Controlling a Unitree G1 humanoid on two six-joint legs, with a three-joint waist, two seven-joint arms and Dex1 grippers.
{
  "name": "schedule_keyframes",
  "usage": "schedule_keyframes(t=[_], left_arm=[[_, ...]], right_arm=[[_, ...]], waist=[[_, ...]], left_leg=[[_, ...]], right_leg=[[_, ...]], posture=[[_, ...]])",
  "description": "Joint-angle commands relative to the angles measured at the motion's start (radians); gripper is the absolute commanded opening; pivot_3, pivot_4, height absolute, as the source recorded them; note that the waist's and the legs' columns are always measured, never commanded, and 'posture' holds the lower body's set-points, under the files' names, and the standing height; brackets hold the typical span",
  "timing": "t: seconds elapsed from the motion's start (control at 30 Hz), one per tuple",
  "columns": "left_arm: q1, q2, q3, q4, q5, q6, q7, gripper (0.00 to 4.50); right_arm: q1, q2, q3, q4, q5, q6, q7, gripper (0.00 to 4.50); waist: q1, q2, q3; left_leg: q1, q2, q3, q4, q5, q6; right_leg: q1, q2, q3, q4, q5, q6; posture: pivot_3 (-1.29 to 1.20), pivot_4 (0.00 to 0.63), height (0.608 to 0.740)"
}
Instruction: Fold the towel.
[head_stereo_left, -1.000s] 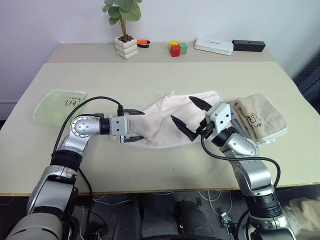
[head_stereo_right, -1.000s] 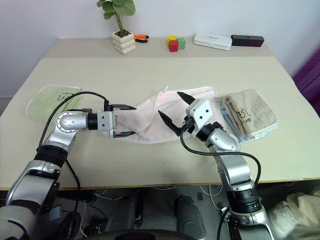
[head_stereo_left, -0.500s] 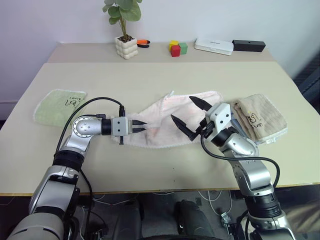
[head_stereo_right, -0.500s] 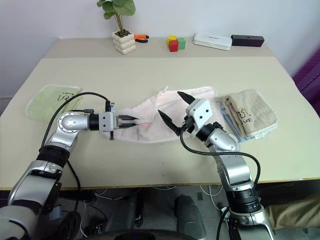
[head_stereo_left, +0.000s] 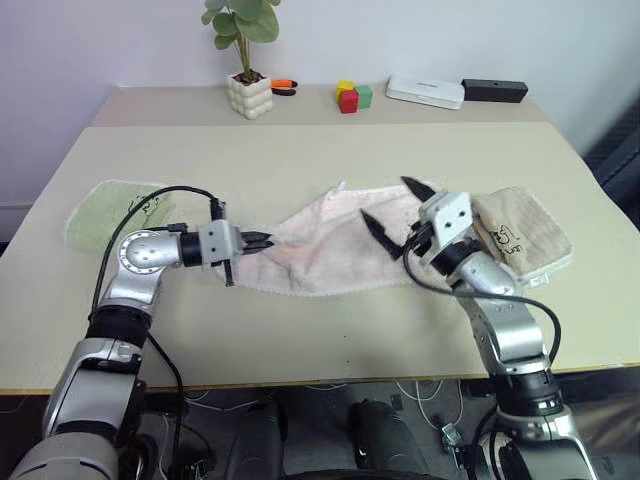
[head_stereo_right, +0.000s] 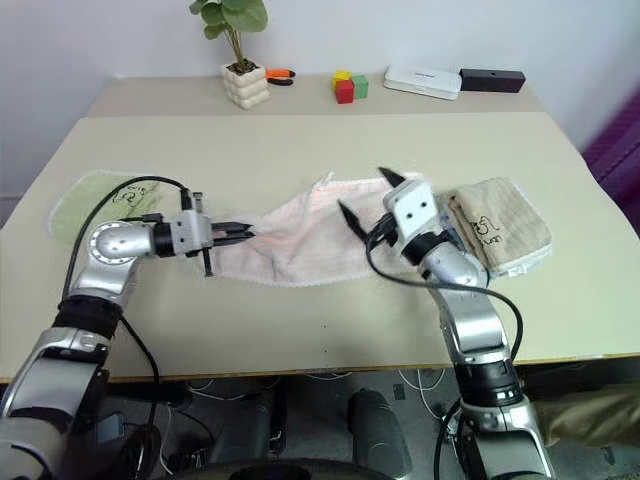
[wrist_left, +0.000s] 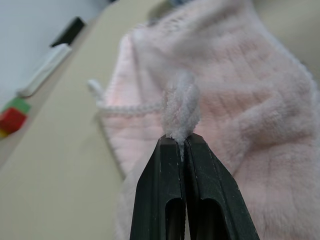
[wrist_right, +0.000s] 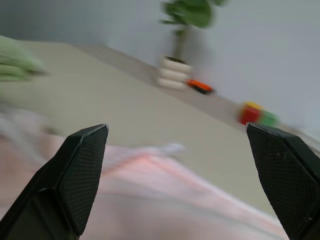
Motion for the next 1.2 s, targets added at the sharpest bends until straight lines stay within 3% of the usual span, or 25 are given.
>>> schedule_keyframes(t=[0.03, 0.17, 0.4, 0.67, 0.87, 0.97, 1.2], left_arm=[[0.055, 0.033, 0.066, -0.113, -0.101, 0.069, -0.021, 0.03], [0.155, 0.062, 0.090, -0.252, -0.167, 0.160, -0.053, 0.03], [0.328, 0.119, 0.115, -0.361, -0.137, 0.097, -0.060, 0.03], [0.485, 0.163, 0.155, -0.378, -0.082, 0.000, -0.023, 0.03], [0.554, 0.172, 0.170, -0.390, -0.098, -0.031, -0.007, 0.03], [0.576, 0.174, 0.172, -0.388, -0.091, -0.057, -0.002, 0.03], [0.611, 0.184, 0.174, -0.391, -0.104, -0.080, -0.002, 0.03]], right_arm=[[-0.058, -0.006, -0.030, 0.079, -0.044, 0.030, -0.065, 4.50], [-0.160, 0.007, -0.052, 0.227, -0.047, 0.144, -0.123, 4.50], [-0.359, 0.010, -0.108, 0.478, -0.010, 0.182, -0.145, 4.50], [-0.496, -0.104, 0.039, 0.840, -0.222, 0.050, -0.150, 4.50], [-0.600, -0.119, 0.039, 1.005, -0.222, -0.025, -0.094, 4.50], [-0.637, -0.099, -0.011, 1.048, -0.151, -0.001, -0.026, 4.50], [-0.630, -0.115, 0.135, 1.070, -0.313, -0.160, -0.042, 4.50]], waist=[[0.000, 0.000, 0.000], [-0.002, 0.000, 0.000], [-0.005, 0.001, 0.000], [-0.004, 0.001, 0.001], [-0.009, 0.003, 0.002], [-0.009, 0.003, 0.002], [-0.008, 0.003, 0.002]], left_leg=[[0.000, 0.000, 0.000, 0.000, 0.000, 0.000], [0.000, 0.000, 0.000, 0.000, 0.000, 0.000], [0.000, 0.000, 0.001, -0.001, 0.000, 0.000], [0.000, 0.000, 0.003, -0.001, 0.000, 0.000], [0.000, 0.000, 0.004, -0.002, 0.000, 0.000], [0.000, 0.001, 0.004, -0.002, 0.000, 0.000], [0.000, 0.001, 0.005, -0.002, 0.000, 0.000]], right_leg=[[0.000, 0.000, 0.000, 0.000, 0.000, 0.000], [0.000, -0.001, 0.000, 0.001, 0.000, 0.000], [-0.003, -0.001, 0.001, 0.004, 0.000, 0.000], [-0.005, -0.001, 0.001, 0.004, -0.001, -0.001], [-0.006, -0.001, 0.002, 0.004, -0.001, -0.001], [-0.006, -0.001, 0.003, 0.005, 0.000, -0.001], [-0.006, -0.001, 0.003, 0.005, -0.001, -0.002]], posture=[[0.00, 0.150, 0.740], [0.00, 0.150, 0.740], [0.00, 0.150, 0.740], [0.00, 0.150, 0.740], [0.00, 0.150, 0.740], [0.00, 0.150, 0.740], [0.00, 0.150, 0.740]])
